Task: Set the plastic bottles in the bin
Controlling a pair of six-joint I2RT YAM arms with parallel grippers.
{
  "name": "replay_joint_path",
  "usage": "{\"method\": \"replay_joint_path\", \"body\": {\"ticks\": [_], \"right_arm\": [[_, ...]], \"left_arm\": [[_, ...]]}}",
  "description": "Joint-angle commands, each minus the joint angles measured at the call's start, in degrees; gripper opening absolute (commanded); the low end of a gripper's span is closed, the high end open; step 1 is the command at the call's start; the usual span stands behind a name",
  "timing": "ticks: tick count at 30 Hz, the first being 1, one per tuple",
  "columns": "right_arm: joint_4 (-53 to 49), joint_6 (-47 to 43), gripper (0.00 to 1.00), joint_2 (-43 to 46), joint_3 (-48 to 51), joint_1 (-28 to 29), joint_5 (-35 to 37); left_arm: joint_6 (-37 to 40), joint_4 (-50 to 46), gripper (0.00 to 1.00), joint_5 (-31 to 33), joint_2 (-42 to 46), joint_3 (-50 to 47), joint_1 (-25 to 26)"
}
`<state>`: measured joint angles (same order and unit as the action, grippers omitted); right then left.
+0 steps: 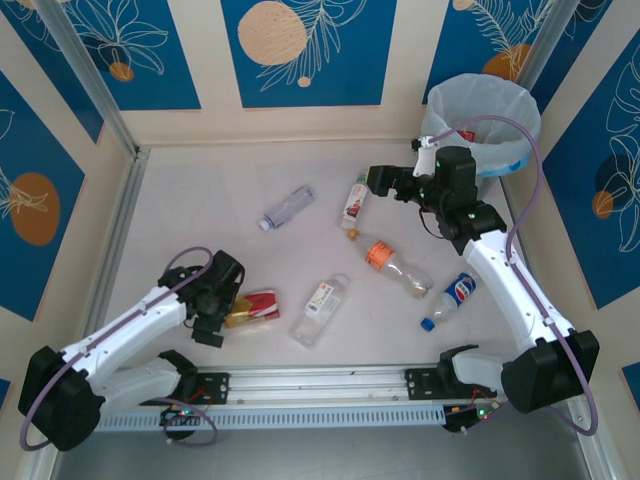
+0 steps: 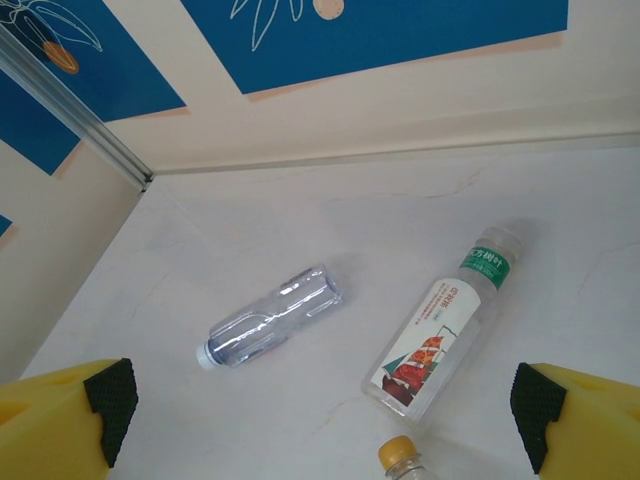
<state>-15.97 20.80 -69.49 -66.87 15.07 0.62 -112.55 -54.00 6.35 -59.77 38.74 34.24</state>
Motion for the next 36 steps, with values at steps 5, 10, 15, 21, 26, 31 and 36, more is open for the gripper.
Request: {"method": "replay_joint_path", "body": {"ticks": [5,10,15,21,26,31,36], "right_arm": [[-1.3,-0.8,0.98,0.2,0.6,0.5,0.6],[-2.2,-0.8,0.98,0.3,0.6,0.7,1.0],[-2.9,-0.5,0.98,0.4,0.4,1.0,1.2],[-3.1,-0.1,0.98,0.2,0.3,1.3,1.6],[-3.6,-0.2,0.98,-0.4,-0.1,1.5,1.9],[-4.8,-0.5,0.98,-1.0,-1.0,1.8,2.3],[-5.9,-0.8,0.98,-1.3,-1.7,2.3,3.0]], "left_arm": [[-5.2,6.5,0.99,0.7,-4.1,-2.8,-1.0],[-2.9,7.7,1.00,4.1,-9.1,-1.8,-2.8],[0.1,13.6,0.91,3.2,-13.2,-2.8,-3.7],[5.0,16.1,0.83,5.5,-16.0,-1.7,-4.3],[6.7,16.9,0.80,7.2,-17.0,-1.3,-4.8],[9.1,19.8,0.72,7.9,-17.8,-1.2,-5.1],[16.2,23.1,0.63,8.8,-18.9,0.7,-5.6]]}}
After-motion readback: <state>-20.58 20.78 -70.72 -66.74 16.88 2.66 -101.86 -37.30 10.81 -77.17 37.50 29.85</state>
